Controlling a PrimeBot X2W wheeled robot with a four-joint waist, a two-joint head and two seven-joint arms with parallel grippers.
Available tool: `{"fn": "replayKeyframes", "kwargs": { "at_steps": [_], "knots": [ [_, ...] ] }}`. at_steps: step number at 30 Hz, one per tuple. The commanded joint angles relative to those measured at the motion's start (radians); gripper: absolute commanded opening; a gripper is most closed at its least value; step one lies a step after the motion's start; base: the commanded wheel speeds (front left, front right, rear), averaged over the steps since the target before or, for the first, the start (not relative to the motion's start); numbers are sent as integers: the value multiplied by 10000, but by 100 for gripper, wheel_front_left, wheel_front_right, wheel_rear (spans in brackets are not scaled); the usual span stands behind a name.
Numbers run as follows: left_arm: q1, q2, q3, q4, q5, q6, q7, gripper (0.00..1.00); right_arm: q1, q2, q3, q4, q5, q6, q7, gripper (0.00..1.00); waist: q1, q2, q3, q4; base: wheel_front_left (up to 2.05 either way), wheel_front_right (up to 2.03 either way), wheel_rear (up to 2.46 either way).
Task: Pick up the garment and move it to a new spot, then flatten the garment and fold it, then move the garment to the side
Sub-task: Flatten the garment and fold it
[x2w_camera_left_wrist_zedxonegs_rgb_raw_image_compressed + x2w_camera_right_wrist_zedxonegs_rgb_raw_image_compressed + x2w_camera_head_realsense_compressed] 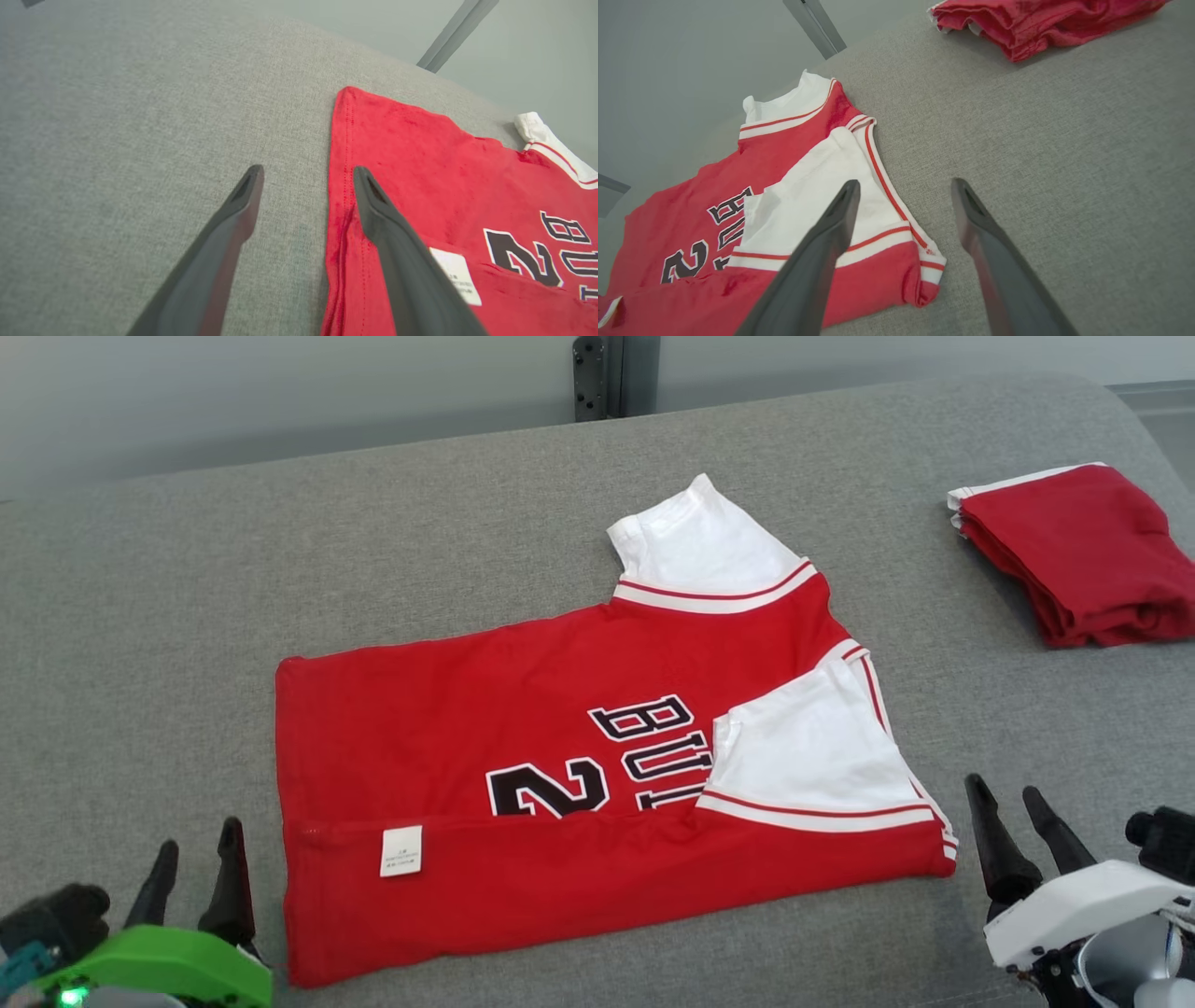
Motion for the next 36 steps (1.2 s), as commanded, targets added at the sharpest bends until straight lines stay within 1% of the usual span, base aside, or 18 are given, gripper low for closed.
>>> {"fn": "replayKeyframes", "kwargs": {
  "at_steps": [1,5,10,14,17,19,21,23,27,33,34,35,36],
  "knots": [
    [-428,224,-111,40,268,80,190,100,-245,-157,146,-76,-122,-1,-62,100,0,0,29,-95,0,0,0],
    [-1529,652,-406,460,629,169,906,100,-951,-452,867,-142,-181,-1,67,100,0,0,256,-343,0,0,0],
    [-2822,1014,-869,1297,1193,97,1521,100,-1854,-695,1689,1,-72,-1,24,100,0,0,713,-568,0,0,0],
    [-3694,978,-1126,1954,1466,-20,1753,100,-2389,-976,2338,151,107,-1,62,100,0,0,1114,-730,0,0,0],
    [-4299,989,-1320,2476,1624,-101,1899,100,-2653,-1181,2611,251,239,-1,-19,100,0,0,1361,-794,0,0,0],
    [-4664,1010,-1418,2812,1806,-45,1879,100,-2792,-1294,2739,314,271,-1,-82,100,0,0,1481,-821,0,0,0],
    [-5005,1006,-1549,3151,2006,-82,1846,100,-2887,-1415,2873,389,348,-1,-98,100,0,0,1580,-849,0,0,0],
    [-5244,920,-1612,3413,2070,-145,1846,100,-2958,-1493,2961,445,414,-1,-171,100,0,0,1629,-872,0,0,0],
    [-5590,967,-1901,3854,2259,-276,1963,100,-3055,-1642,3078,555,542,-1,-228,100,0,0,1682,-920,0,0,0],
    [-5816,851,-2211,4090,2447,-413,2058,100,-3260,-1833,3085,508,582,-1,-159,100,0,0,1728,-897,0,0,0],
    [-5853,841,-2268,4129,2475,-437,2063,90,-3325,-1862,3094,505,546,-1,-138,100,0,0,1740,-886,0,0,0],
    [-5888,832,-2307,4174,2495,-459,2052,63,-3412,-1883,3109,496,506,-1,-117,100,0,0,1755,-871,0,0,0],
    [-5929,798,-2363,4216,2521,-492,2044,44,-3514,-1925,3106,488,467,-1,-109,100,0,0,1774,-838,0,0,0]
  ]
}}
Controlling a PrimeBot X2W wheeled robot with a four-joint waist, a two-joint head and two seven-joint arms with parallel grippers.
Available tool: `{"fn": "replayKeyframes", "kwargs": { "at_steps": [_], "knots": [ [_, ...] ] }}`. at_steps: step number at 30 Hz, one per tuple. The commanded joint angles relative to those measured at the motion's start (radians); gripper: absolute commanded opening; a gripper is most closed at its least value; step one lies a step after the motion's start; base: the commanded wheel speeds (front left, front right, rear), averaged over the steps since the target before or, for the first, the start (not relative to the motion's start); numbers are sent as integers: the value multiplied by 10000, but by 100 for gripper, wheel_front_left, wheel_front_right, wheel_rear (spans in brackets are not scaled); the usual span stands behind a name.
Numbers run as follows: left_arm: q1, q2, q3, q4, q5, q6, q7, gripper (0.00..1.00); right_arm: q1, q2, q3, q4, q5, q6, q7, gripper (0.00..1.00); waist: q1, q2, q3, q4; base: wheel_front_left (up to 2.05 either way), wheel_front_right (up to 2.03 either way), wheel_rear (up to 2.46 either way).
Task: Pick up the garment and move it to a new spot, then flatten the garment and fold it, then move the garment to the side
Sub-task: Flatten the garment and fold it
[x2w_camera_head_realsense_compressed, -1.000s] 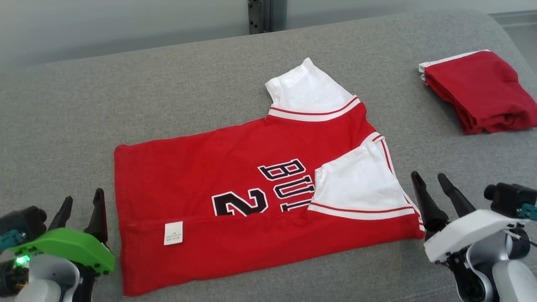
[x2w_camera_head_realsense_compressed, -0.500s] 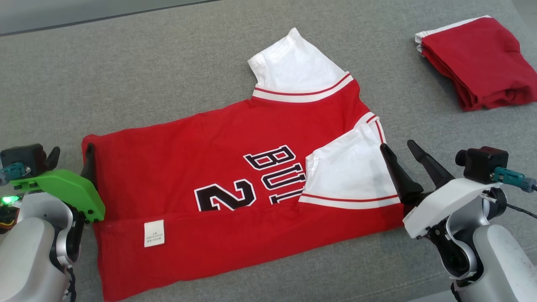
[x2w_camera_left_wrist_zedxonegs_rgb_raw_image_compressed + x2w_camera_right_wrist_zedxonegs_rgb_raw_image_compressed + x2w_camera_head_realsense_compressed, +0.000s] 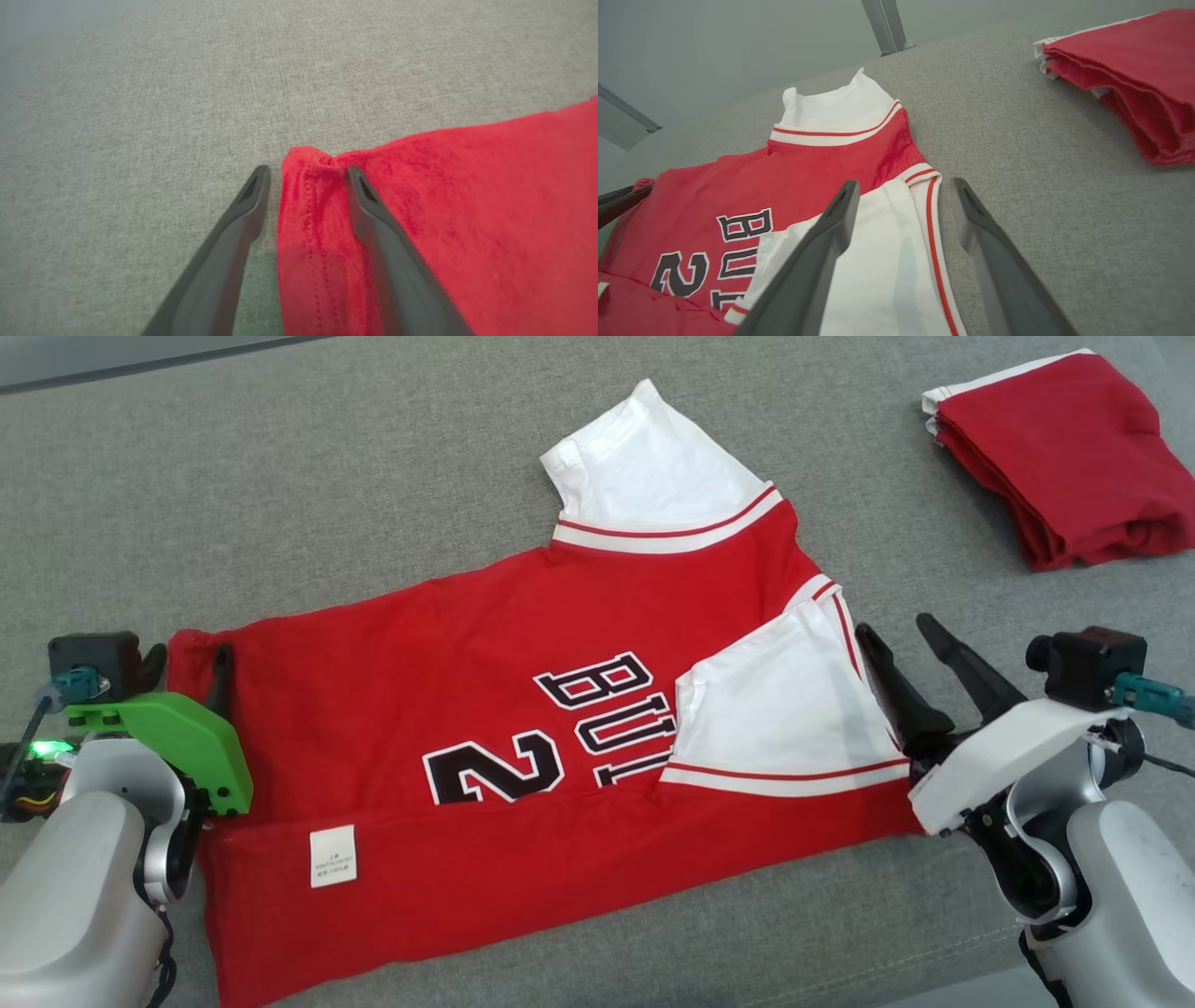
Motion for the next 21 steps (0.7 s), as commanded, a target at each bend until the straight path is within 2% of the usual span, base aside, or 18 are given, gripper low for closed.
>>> {"fn": "replayKeyframes", "kwargs": {
  "at_steps": [1,3,4,11,21],
  "knots": [
    [-171,-77,-87,105,97,-76,-7,36,-273,-83,16,-36,-127,-1,22,100,0,0,36,66,0,0,0],
    [-310,-165,-123,128,125,-135,-179,7,-557,-154,29,-27,-247,-1,110,100,0,0,78,169,0,0,0],
    [-378,-207,-128,149,147,-152,-303,0,-740,-172,33,-4,-313,-1,155,100,0,0,100,229,0,0,0],
    [-750,-837,-170,43,207,-209,-1395,0,-2514,-89,-158,821,-884,-1,465,100,0,0,389,1042,0,0,0],
    [-933,-2040,-593,-557,345,-289,-2715,0,-5702,-165,-149,3911,-2119,-1,1337,100,0,0,1134,2974,0,0,0]
  ]
}}
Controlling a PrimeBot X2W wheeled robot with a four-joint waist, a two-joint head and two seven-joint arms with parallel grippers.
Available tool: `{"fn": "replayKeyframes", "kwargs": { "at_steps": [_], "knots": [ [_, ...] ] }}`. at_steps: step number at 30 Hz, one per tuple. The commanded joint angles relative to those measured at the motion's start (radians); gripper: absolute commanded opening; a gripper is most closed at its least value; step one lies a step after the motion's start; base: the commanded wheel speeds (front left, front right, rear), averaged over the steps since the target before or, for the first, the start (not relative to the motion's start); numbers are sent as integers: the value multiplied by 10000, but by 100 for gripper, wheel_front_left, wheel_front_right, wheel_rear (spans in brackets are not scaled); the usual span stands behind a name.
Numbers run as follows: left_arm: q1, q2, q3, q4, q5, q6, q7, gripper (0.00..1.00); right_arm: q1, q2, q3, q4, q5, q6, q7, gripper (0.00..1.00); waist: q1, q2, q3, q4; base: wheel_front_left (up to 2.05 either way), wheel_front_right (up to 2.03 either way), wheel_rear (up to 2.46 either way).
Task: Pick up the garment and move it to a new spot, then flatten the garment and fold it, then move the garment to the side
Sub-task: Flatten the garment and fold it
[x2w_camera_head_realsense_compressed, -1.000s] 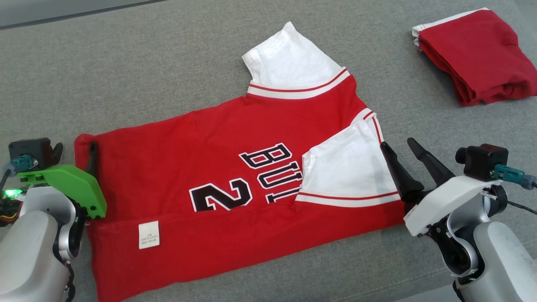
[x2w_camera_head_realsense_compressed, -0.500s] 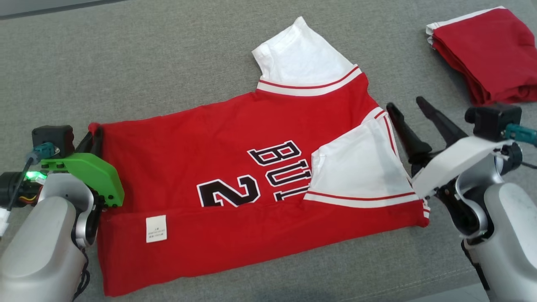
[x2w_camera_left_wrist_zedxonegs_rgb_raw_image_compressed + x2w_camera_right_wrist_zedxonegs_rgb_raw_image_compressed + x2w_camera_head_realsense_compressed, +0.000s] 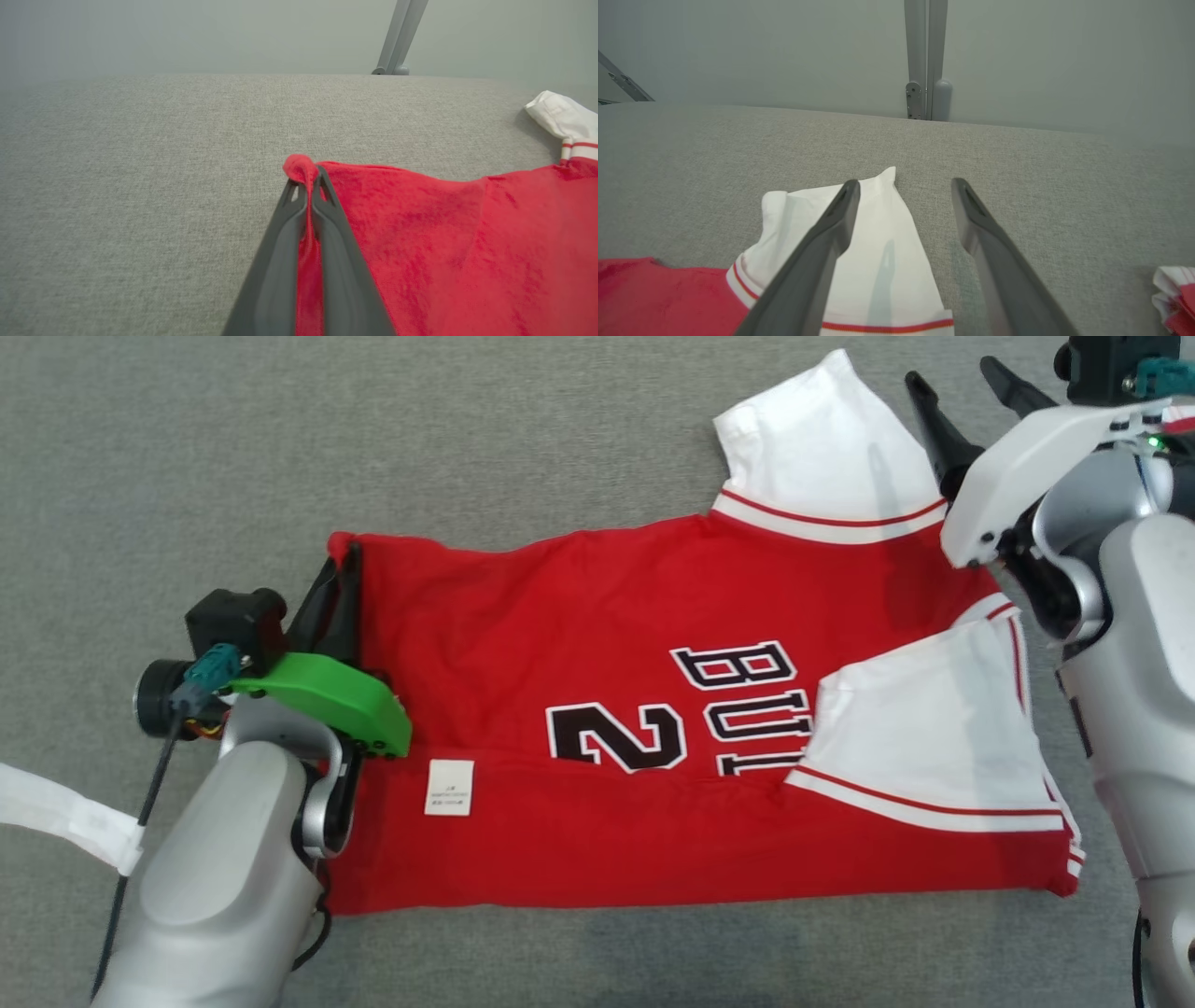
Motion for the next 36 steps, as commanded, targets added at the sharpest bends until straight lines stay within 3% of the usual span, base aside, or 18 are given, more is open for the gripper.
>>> {"fn": "replayKeyframes", "kwargs": {
  "at_steps": [1,9,18,19,20,21,22,23,30,36],
  "knots": [
    [-288,-178,-62,-62,61,-39,-169,0,-398,-49,-110,442,-213,-1,119,100,-1,0,596,1104,0,0,0],
    [-545,-1034,-329,84,135,-170,-587,0,-1891,-31,-273,2863,-1332,-1,701,100,-1,0,1100,1925,0,0,0],
    [-745,-1231,-206,638,217,-414,-793,0,-2438,223,-622,4390,-2397,-1,659,100,-1,0,1144,1852,0,0,0],
    [-774,-1220,-181,672,239,-434,-808,0,-2472,260,-617,4491,-2419,-1,655,94,-1,0,1146,1809,0,0,0],
    [-789,-1211,-161,710,251,-458,-818,0,-2498,271,-604,4583,-2460,-1,660,58,-1,0,1149,1774,0,0,0],
    [-798,-1191,-141,743,261,-466,-824,0,-2532,284,-585,4665,-2479,-1,647,37,-1,0,1154,1726,0,0,0],
    [-799,-1160,-102,774,262,-478,-832,0,-2560,309,-564,4740,-2475,-4,628,29,-1,0,1153,1670,0,0,0],
    [-793,-1136,-87,791,284,-487,-839,0,-2587,326,-563,4801,-2467,-7,607,0,-1,0,1145,1616,0,0,0],
    [-623,-807,210,847,377,-476,-844,0,-2629,648,-278,4712,-1973,-7,-153,0,-1,0,738,1071,0,0,0],
    [-111,-470,546,497,459,-441,-848,0,-2113,511,532,3734,-868,-7,-1066,0,-1,0,26,446,0,0,0]
  ]
}}
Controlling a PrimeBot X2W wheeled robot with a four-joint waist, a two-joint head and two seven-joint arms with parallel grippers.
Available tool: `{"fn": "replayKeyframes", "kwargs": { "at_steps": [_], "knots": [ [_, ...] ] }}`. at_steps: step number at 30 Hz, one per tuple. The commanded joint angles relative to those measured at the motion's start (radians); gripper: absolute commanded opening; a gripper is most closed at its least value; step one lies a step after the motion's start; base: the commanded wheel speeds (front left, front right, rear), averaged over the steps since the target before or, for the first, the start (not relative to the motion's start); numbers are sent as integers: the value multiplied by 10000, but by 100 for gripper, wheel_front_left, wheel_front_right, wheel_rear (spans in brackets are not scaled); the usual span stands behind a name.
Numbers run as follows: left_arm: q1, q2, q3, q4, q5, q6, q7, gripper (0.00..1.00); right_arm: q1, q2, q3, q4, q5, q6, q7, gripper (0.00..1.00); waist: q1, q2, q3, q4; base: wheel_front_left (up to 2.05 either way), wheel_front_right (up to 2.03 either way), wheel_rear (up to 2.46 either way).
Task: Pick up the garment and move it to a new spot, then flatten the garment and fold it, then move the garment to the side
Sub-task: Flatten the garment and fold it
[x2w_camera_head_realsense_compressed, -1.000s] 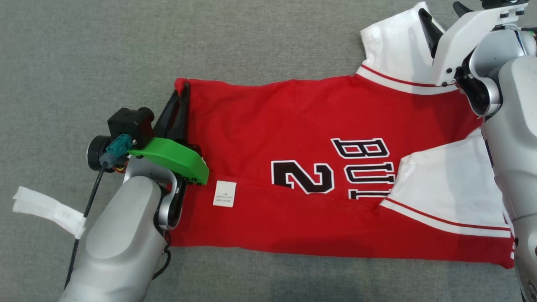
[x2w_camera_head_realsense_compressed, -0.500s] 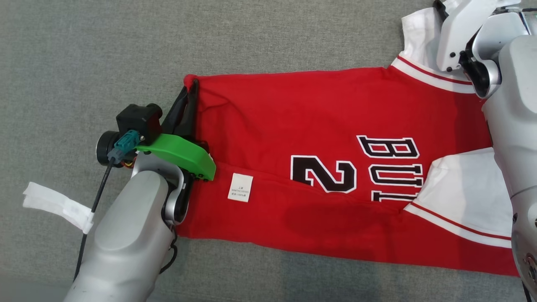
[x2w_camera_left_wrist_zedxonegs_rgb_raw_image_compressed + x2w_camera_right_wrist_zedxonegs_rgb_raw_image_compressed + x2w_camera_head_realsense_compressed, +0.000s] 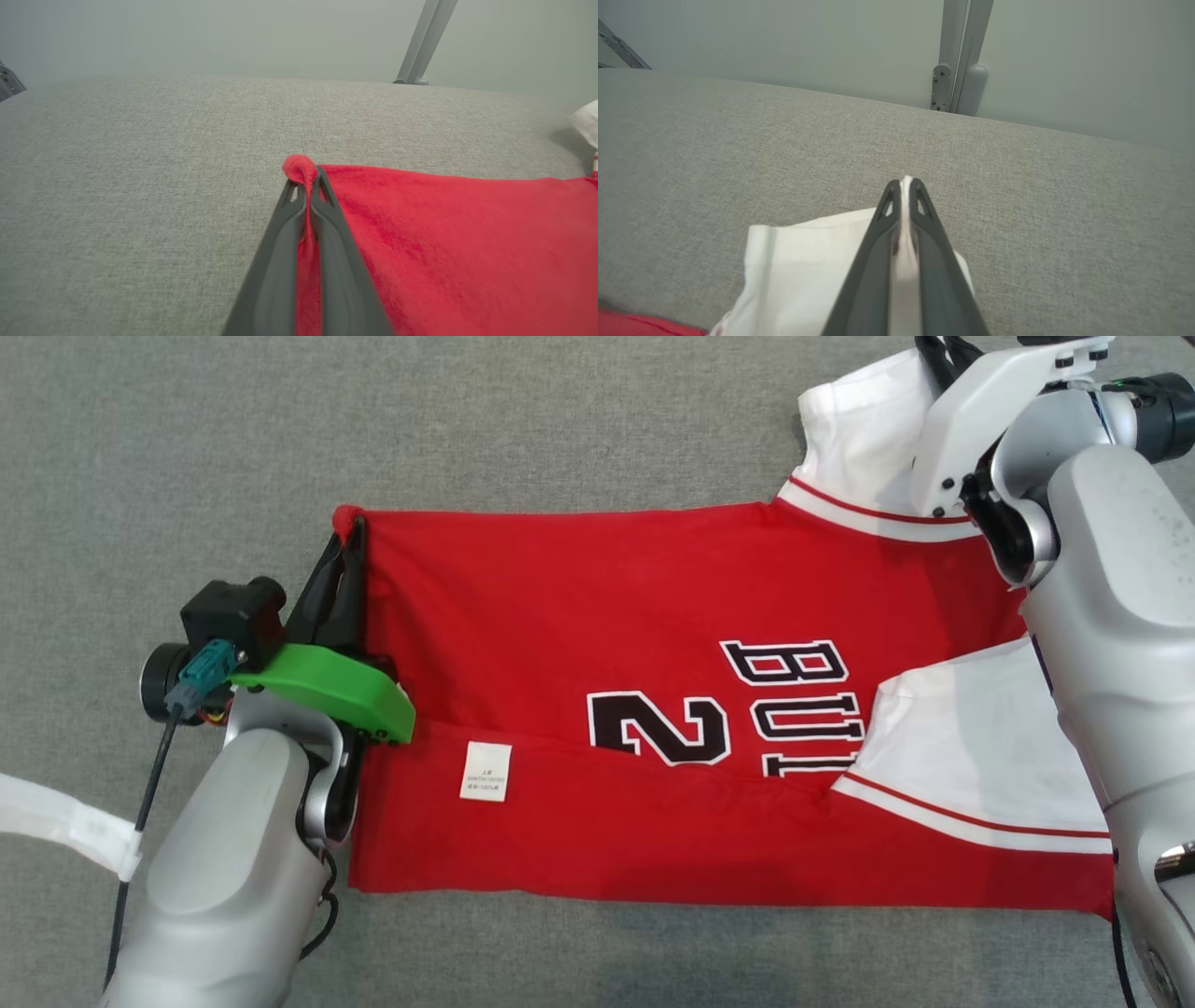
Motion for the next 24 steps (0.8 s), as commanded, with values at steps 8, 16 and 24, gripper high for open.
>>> {"fn": "replayKeyframes", "kwargs": {
  "at_steps": [8,16,24],
  "knots": [
    [1516,605,287,-922,111,180,-35,0,2613,-1056,671,-2961,1649,-15,-597,0,-1,0,-1665,-1127,0,0,0],
    [3523,950,385,-2517,-204,555,19,0,6329,-1165,-558,-6095,1992,-15,-306,0,-1,0,-2410,-1470,0,0,0],
    [5100,736,509,-3341,-754,931,63,0,8658,-136,-1897,-7600,1556,-13,54,0,-1,0,-2561,-1565,0,0,0]
  ]
}}
